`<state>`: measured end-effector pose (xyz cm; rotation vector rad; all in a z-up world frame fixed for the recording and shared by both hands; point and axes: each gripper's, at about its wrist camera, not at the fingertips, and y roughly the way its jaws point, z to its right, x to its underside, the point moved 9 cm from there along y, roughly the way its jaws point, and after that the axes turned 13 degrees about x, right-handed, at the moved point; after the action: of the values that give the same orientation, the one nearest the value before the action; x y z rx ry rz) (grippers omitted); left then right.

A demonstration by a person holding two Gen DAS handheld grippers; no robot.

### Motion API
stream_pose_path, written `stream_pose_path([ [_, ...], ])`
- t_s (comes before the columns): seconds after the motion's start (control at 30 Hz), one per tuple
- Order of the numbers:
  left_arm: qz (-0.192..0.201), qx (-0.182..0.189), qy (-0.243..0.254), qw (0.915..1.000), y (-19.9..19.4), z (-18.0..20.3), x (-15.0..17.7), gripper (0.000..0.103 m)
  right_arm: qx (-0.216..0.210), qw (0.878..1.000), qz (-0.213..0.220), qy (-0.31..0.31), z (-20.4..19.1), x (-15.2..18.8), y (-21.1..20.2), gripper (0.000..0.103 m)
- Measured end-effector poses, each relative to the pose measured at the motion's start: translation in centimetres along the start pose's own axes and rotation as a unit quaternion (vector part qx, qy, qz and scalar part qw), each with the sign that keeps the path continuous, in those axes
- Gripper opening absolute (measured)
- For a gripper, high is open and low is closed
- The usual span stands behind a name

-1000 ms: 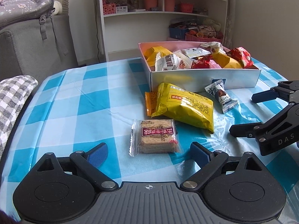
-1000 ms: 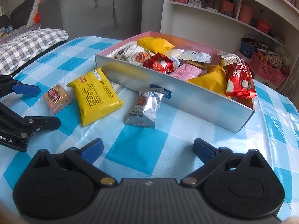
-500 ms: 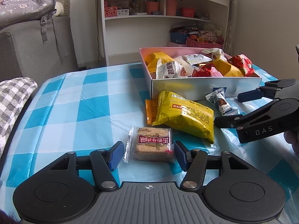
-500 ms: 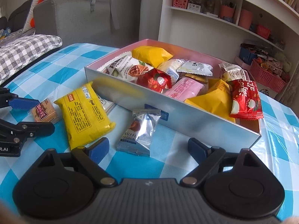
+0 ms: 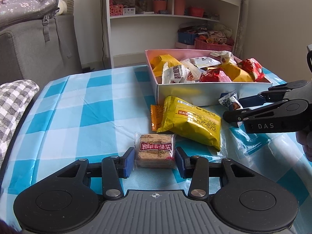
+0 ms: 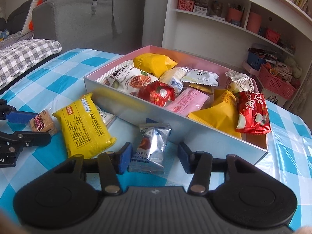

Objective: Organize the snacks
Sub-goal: 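Grasp the wrapped cracker square with the left tool while the right tool grasps the silver packet, then carry the cracker square and silver packet over the box with both tools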

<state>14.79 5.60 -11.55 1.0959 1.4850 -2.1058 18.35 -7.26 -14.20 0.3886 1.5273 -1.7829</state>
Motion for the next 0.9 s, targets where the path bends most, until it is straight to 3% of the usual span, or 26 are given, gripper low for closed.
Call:
stream_pose_path([
  [0.13, -0.004, -0.001, -0.005, 1.0, 0.0, 0.0, 0.0, 0.041, -0.002, 1.0, -0.003, 0.004, 0.2, -0.3, -0.1, 0.026],
  [0.9, -0.009, -0.006, -0.026, 0.9996, -1.2, -0.2, -1.1, 0.039, -0.013, 1.0, -0.006, 0.014, 0.6, -1.1, -1.5, 0.022],
])
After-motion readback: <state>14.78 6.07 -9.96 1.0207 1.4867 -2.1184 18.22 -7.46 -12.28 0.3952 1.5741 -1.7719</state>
